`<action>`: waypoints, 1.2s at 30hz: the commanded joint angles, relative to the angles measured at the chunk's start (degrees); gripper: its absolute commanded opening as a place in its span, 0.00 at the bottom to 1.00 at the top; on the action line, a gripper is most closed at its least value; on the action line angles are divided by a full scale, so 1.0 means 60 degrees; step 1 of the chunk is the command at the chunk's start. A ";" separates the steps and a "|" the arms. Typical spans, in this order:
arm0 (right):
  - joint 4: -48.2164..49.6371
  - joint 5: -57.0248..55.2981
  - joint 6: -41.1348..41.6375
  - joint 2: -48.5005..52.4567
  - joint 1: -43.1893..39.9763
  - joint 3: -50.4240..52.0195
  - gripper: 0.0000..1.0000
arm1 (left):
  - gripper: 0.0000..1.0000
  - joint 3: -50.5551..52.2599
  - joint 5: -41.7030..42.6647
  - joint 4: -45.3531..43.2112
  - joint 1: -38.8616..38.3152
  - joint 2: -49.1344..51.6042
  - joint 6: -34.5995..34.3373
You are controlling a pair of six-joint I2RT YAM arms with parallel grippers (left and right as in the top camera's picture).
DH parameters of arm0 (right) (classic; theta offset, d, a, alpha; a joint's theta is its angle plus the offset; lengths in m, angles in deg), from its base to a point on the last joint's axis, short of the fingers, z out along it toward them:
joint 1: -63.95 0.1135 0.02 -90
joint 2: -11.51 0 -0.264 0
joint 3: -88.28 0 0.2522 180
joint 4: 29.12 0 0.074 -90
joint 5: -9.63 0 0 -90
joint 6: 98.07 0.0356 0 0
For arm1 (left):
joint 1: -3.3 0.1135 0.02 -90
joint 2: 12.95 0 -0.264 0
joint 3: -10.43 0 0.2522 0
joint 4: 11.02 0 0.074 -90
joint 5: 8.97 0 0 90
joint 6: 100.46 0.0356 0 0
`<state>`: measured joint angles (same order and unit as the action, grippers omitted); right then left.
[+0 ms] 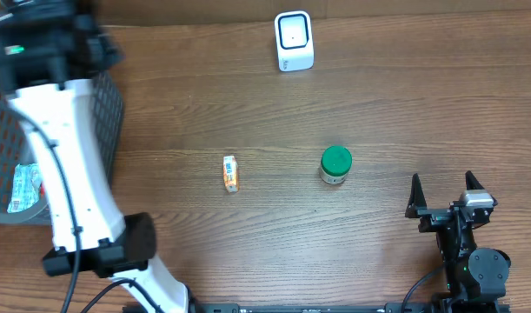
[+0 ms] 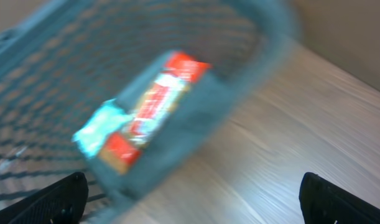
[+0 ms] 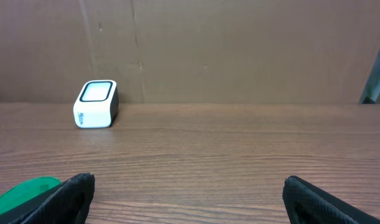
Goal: Scan the item barcode
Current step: 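Grasp the long red-and-tan pasta package in the basket with the left gripper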
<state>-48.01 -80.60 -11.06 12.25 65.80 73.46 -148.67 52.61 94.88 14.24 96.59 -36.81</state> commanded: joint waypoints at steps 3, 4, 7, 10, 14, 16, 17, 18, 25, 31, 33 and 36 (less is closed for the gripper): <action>0.0062 -0.0011 -0.0015 -0.0095 -0.0051 0.0106 1.00 | 1.00 -0.0073 0.1031 -0.0160 0.2076 0.0211 0.0149; 0.0062 -0.0011 -0.0015 -0.0095 -0.0051 0.0106 1.00 | 1.00 -0.0066 0.1206 -0.0193 0.2404 0.0273 0.0182; 0.0066 -0.0011 -0.0015 -0.0095 -0.0051 0.0106 1.00 | 1.00 -0.0029 0.1759 -0.0375 0.3344 0.0590 0.0754; 0.0062 -0.0011 -0.0015 -0.0095 -0.0051 0.0102 1.00 | 1.00 -0.0015 0.2612 -0.0579 0.4022 0.1035 0.1406; 0.0062 -0.0011 -0.0015 -0.0095 -0.0051 0.0106 1.00 | 1.00 -0.0015 0.4189 -0.0896 0.4674 0.1876 0.2681; 0.0062 -0.0011 -0.0015 -0.0095 -0.0051 0.0106 1.00 | 1.00 -0.0015 0.4867 -0.1031 0.4860 0.2331 0.3297; 0.0062 -0.0011 -0.0015 -0.0095 -0.0051 0.0102 1.00 | 1.00 -0.0015 0.5071 -0.1093 0.4896 0.2550 0.3486; 0.0062 -0.0011 -0.0015 -0.0095 -0.0051 0.0102 1.00 | 1.00 -0.0015 0.5209 -0.1126 0.4929 0.2798 0.3643; 0.0062 -0.0011 -0.0015 -0.0095 -0.0051 0.0106 1.00 | 1.00 -0.0015 0.5173 -0.1228 0.4925 0.4557 0.4280; 0.0062 -0.0011 -0.0015 -0.0095 -0.0051 0.0102 1.00 | 1.00 -0.0015 0.5475 -0.1552 0.4925 0.5497 0.6025; 0.0062 -0.0011 -0.0015 -0.0095 -0.0051 0.0102 1.00 | 1.00 -0.0015 0.5894 -0.1636 0.4925 0.5752 0.6590; 0.0062 -0.0011 -0.0015 -0.0095 -0.0051 0.0106 1.00 | 1.00 -0.0015 0.5952 -0.1708 0.4925 0.6171 0.6914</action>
<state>-48.01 -80.62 -11.10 12.25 65.80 73.46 -148.53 85.63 85.06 43.90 130.97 -1.34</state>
